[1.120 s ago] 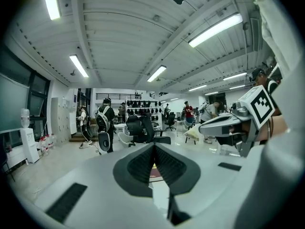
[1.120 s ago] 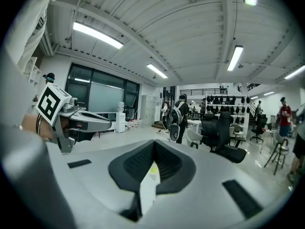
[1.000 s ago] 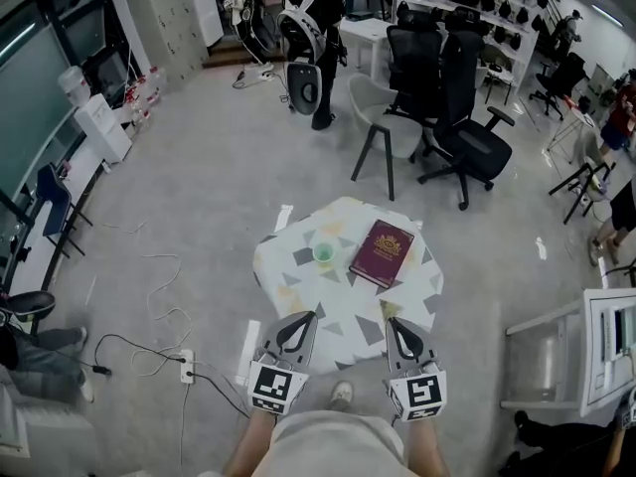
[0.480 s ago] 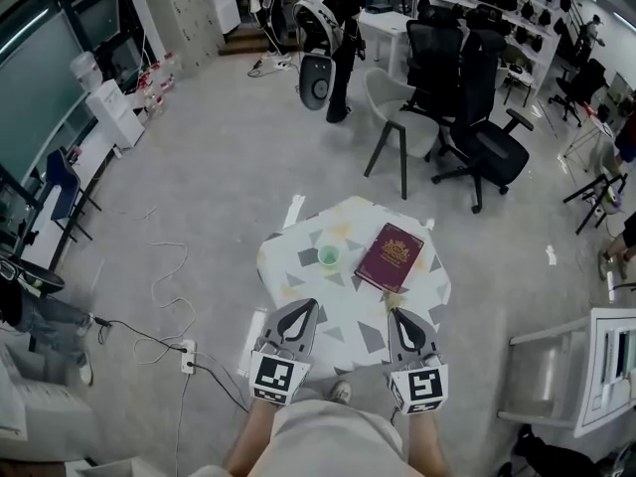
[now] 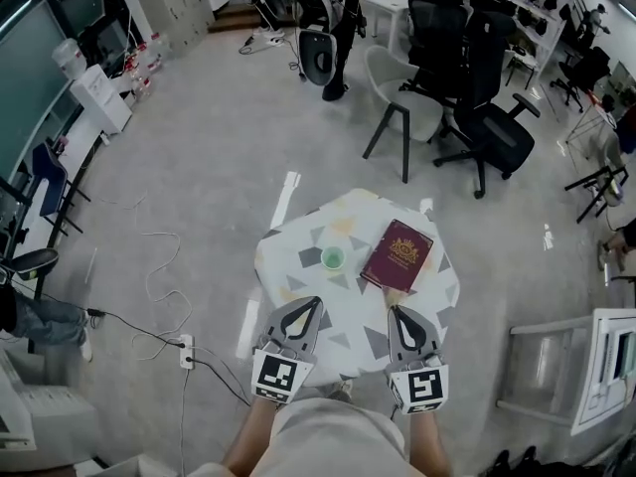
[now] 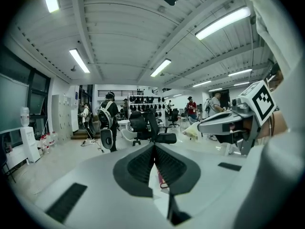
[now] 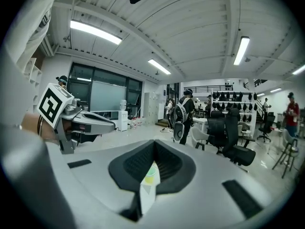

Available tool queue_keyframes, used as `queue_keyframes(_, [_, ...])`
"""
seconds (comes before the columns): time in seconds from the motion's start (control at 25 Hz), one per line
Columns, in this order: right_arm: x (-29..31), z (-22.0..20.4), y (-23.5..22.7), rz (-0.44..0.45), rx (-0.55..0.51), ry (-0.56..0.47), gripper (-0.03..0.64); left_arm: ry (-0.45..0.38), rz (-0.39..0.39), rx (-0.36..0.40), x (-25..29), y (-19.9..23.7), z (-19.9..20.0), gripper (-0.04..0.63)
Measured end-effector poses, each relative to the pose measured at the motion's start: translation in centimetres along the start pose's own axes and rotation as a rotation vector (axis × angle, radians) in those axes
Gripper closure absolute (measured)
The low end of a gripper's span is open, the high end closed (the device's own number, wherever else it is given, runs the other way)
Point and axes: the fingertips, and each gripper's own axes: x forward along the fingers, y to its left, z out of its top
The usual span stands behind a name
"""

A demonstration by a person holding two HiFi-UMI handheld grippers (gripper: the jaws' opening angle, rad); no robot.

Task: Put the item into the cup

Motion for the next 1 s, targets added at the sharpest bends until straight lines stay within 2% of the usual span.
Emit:
queue_keyframes(0.64, [8.1, -4.0, 0.3, -0.021, 0.03, 0.15, 0.613, 0.111, -0.126, -0.07, 6.6, 5.2, -6.0, 0.584])
queue_keyframes(1.0, [12.7, -6.8, 2.0, 0.045, 0.042, 0.246, 0.614, 0.174, -0.175, -0.118, 9.7, 6.7, -10.3, 0.584])
